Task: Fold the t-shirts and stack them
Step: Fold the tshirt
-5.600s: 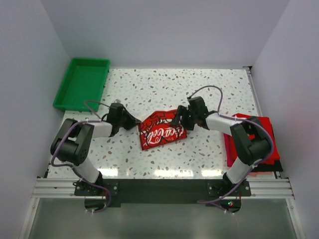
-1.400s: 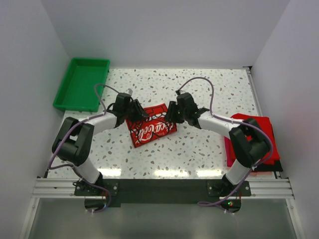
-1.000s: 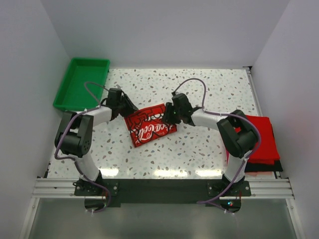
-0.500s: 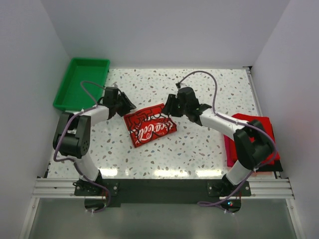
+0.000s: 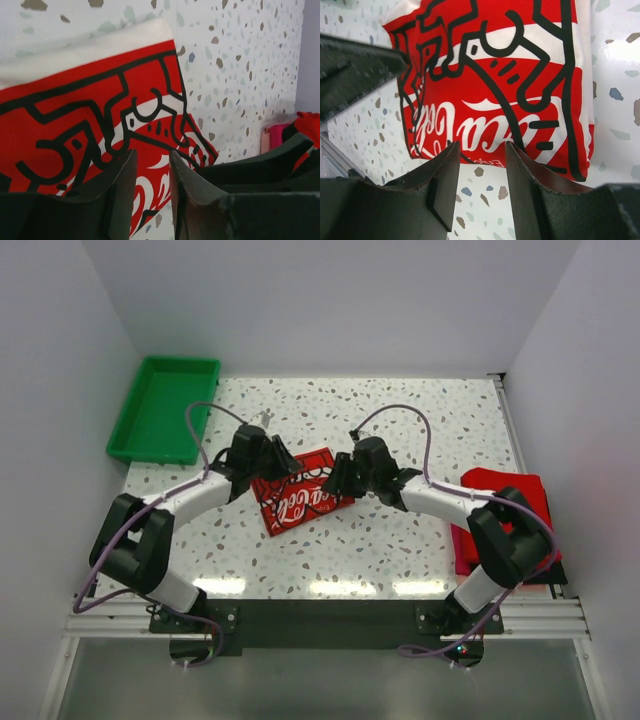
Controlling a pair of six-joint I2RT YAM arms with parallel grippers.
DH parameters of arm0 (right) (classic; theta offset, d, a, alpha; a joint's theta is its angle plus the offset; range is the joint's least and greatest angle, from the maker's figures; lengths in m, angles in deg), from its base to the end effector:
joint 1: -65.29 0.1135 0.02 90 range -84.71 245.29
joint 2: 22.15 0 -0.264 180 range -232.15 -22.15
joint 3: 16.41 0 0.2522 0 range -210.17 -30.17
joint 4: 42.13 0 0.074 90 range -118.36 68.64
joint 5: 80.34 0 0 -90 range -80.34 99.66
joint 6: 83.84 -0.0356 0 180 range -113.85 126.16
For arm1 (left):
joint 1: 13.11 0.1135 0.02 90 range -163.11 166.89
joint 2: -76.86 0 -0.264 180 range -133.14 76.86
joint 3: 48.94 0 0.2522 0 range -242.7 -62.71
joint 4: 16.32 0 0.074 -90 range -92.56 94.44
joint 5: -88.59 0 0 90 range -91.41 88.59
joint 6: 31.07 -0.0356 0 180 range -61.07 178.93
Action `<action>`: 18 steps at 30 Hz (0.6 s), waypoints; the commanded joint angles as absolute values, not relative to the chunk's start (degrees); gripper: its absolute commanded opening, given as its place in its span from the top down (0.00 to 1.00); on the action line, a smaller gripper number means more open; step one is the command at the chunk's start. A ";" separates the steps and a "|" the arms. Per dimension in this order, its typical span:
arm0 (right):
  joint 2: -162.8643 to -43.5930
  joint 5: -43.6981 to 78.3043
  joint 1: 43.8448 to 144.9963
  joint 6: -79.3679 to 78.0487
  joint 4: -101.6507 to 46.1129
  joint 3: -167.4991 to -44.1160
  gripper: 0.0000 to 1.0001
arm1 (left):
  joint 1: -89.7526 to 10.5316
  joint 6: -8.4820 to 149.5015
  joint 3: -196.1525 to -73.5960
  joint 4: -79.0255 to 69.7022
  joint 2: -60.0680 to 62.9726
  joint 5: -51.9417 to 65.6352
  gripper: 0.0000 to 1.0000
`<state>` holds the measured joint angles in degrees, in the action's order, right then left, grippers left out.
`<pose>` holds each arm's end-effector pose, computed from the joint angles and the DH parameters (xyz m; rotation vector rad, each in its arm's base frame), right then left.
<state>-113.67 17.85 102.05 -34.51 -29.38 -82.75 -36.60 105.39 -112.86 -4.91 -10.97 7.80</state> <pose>0.2705 0.2084 0.2030 -0.0020 2.3787 0.8591 0.3000 -0.1366 0.2120 -0.3658 2.2840 -0.8375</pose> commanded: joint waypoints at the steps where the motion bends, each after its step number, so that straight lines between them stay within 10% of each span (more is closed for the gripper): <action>1: -115.74 18.36 101.86 -36.47 -34.16 -81.24 0.55 | -39.03 107.01 -109.91 -8.97 -11.20 7.99 0.64; 18: -116.81 20.82 100.10 -40.87 -33.99 -75.88 0.56 | -43.43 108.41 -100.76 -9.50 -15.96 3.25 0.71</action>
<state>-119.99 20.82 101.15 -40.21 -35.70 -77.96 -43.20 108.49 -102.87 -10.94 -16.11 6.07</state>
